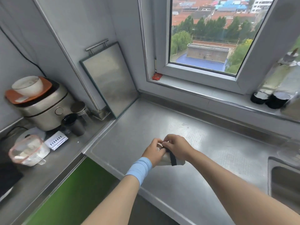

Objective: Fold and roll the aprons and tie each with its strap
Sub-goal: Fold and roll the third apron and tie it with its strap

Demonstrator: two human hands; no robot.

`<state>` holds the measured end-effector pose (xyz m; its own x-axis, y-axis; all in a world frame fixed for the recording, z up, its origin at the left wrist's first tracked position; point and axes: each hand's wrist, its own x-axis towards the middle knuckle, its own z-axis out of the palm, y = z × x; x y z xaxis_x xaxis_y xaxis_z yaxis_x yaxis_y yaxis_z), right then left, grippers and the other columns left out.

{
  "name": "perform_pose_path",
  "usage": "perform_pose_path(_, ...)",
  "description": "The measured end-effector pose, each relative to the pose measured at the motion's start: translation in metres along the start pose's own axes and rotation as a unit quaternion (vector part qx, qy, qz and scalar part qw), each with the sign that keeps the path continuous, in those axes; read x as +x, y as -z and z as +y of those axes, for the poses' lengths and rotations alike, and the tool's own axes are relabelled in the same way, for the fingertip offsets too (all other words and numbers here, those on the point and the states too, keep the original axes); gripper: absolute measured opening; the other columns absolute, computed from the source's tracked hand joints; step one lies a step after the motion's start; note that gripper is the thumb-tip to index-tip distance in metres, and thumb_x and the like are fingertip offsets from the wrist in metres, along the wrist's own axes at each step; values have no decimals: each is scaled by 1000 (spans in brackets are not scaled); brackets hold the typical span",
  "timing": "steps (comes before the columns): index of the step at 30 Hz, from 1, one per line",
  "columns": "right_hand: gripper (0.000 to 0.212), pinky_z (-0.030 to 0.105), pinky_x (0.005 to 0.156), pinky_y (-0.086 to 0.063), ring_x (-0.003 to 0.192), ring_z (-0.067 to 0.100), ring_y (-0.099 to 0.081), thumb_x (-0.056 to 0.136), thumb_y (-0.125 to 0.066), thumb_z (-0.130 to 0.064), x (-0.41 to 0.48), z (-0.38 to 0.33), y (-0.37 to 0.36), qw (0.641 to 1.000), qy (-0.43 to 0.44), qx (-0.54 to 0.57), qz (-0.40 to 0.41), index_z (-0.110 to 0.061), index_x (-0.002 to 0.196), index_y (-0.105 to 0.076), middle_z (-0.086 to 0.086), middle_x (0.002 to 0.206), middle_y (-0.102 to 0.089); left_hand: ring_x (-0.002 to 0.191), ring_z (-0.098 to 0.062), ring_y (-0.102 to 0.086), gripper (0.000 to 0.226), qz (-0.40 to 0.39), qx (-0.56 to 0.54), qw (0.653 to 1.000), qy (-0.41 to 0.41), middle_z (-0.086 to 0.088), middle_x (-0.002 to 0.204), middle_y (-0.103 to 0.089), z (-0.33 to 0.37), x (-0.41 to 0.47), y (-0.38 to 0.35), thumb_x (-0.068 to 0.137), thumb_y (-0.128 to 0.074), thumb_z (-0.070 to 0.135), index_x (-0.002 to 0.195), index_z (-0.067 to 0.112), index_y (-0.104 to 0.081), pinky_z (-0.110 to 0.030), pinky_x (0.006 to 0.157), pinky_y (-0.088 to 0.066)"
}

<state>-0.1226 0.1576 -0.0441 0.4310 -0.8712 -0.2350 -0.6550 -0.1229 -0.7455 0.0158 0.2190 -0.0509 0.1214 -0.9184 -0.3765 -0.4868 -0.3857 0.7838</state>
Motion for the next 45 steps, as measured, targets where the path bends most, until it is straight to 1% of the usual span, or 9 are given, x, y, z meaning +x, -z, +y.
perform_pose_path(6, 13, 34, 71, -52, 71, 14, -62, 86, -68, -27, 15, -58, 56, 994, 11, 92, 53, -16, 79, -68, -1, 76, -69, 85, -10, -62, 40, 66, 4, 997, -30, 16, 90, -65, 72, -12, 47, 67, -73, 56, 100, 33, -67, -26, 68, -52)
perform_pose_path(10, 15, 38, 67, -57, 70, 25, -69, 90, -63, -24, 23, -96, 94, 992, 38, 92, 81, -12, 81, -66, 6, 77, -70, 95, -12, -60, 40, 79, 62, 991, -93, 10, 103, -63, 103, -16, 74, 71, -76, 51, 106, 33, -70, -24, 81, -47)
perform_pose_path(15, 17, 28, 57, -49, 58, 17, -58, 92, -65, -25, 36, -143, 130, 986, 86, 69, 121, -17, 77, -63, 0, 67, -63, 96, -11, -60, 43, 103, 43, 983, -149, 14, 101, -65, 129, -12, 106, 69, -76, 50, 107, 33, -68, -27, 86, -48)
perform_pose_path(19, 16, 26, 48, -48, 49, 17, -57, 88, -71, -20, 52, -186, 151, 982, 121, 91, 116, -17, 74, -64, 1, 62, -61, 66, -4, -54, 26, 150, -108, 971, -154, 8, 76, -64, 166, -2, 140, 92, -62, 36, 103, 14, -72, -24, 69, -44)
perform_pose_path(22, 14, 23, 46, -46, 50, 15, -58, 88, -70, -21, 64, -217, 163, 982, 135, 84, 104, -16, 76, -66, 2, 62, -63, 53, -1, -47, 15, 162, -158, 961, -157, 17, 54, -60, 187, 8, 170, 89, -68, 27, 93, 14, -74, -16, 53, -41)
perform_pose_path(28, 18, 21, 48, -47, 57, 19, -61, 93, -65, -25, 114, -298, 189, 978, 149, 57, 137, -12, 82, -68, 1, 66, -64, 76, -11, -62, 18, 177, -231, 940, -179, 2, 86, -75, 222, 46, 256, 83, -73, 32, 95, 20, -77, -22, 66, -46)
perform_pose_path(32, 23, 22, 49, -39, 60, 16, -56, 96, -59, -29, 140, -341, 206, 976, 147, 3, 160, -10, 84, -66, -2, 67, -60, 78, -16, -65, 11, 210, -258, 921, -201, 1, 81, -75, 249, 67, 303, 83, -74, 30, 77, 22, -77, -31, 77, -54)
perform_pose_path(39, 26, 28, 61, -47, 71, 16, -59, 94, -54, -33, 188, -430, 232, 963, 140, 23, 230, -14, 92, -71, 1, 77, -66, 80, -21, -64, 17, 320, -88, 896, -295, 1, 83, -71, 308, 109, 401, 90, -60, 31, 87, 19, -71, -28, 75, -52)
perform_pose_path(45, 28, 29, 61, -45, 66, 18, -57, 94, -57, -29, 222, -495, 266, 899, 221, 115, 361, -8, 84, -73, 6, 75, -68, 81, -17, -63, 8, 350, -46, 857, -375, 6, 87, -69, 369, 122, 473, 88, -63, 28, 95, 24, -66, -25, 76, -50)
